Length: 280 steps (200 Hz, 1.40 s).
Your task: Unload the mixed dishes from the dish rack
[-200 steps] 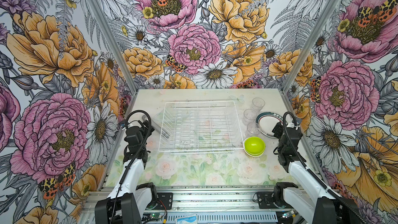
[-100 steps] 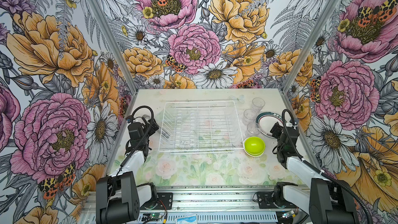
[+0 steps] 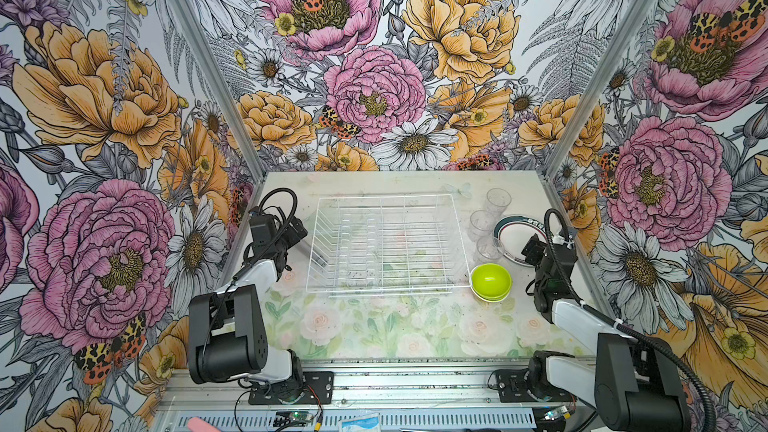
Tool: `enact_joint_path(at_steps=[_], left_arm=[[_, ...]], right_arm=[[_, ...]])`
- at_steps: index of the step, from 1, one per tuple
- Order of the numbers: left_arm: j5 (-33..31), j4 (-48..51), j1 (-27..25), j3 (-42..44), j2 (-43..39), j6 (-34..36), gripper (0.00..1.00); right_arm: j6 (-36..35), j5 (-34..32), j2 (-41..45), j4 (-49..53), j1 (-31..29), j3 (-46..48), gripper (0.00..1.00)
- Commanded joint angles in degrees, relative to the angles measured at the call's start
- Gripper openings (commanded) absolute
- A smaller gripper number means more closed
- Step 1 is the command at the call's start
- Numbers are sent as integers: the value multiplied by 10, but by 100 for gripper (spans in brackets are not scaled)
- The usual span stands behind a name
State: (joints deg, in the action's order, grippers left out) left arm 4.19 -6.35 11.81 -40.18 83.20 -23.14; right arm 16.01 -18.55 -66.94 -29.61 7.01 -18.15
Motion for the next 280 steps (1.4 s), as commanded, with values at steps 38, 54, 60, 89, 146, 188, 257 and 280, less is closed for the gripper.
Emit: enact_joint_path(at_steps=[38,54,60,89,146,188,257,280], left_arm=[[-6,-74,-3,17,-4,76,99],[-8,-115,-2,28,5,85,99],[-3,-125,-2,29,10,92,99],[-19,-157,-6,32,33,114,99],[-9,-217,-7,49,56,130,99],[-11,-218,-11,49,57,134,99],[17,-260,-48,74,44,191,99],[15,-293,-70,91,45,218,99]], right_arm=[[9,7,-29,-62,8,8,85],[10,15,-42,-77,10,5,85],[9,18,-49,-82,10,3,85],[5,21,-75,-94,10,-11,85],[4,55,-122,-136,10,-23,85],[-2,66,-126,-145,10,-20,85],[-38,152,-137,-180,7,-15,85],[-51,165,-144,-174,2,-22,85]])
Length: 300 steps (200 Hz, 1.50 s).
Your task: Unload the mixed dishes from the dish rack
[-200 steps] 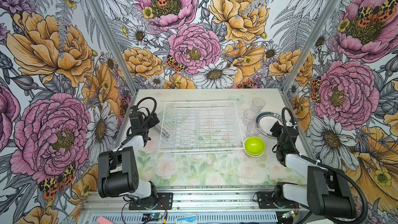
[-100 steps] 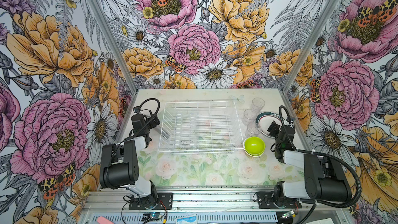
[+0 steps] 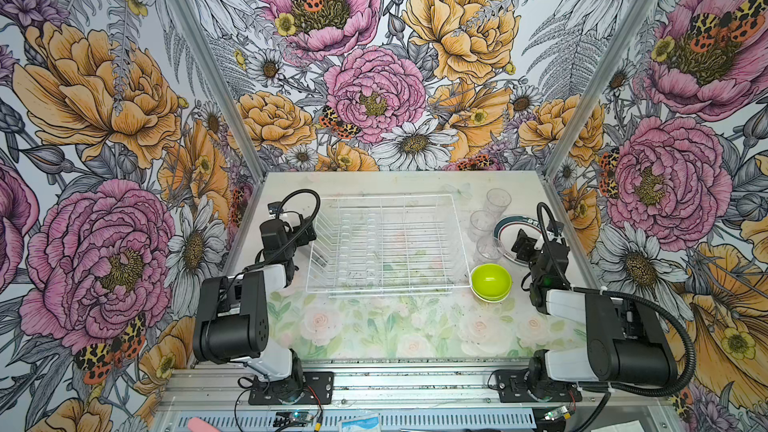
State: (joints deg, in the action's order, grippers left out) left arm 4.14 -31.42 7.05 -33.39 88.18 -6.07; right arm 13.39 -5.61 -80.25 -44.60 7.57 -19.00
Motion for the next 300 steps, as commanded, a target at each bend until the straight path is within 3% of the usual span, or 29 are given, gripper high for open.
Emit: enact_joint_path(at_steps=[1,39,116,300], left_arm=[[15,-44,-24,23,-5,49,99],[5,-85,-28,50,-14,52,99],[13,-227,-34,118,8,63,99],[-3,-223,-43,116,8,67,99]], right_arm=[[-25,37,-11,-23,-5,-14,85],[-97,27,-76,-27,-65,-48,86],[-88,16,-75,-43,-60,-37,88],[-85,11,-76,-43,-61,-37,87]])
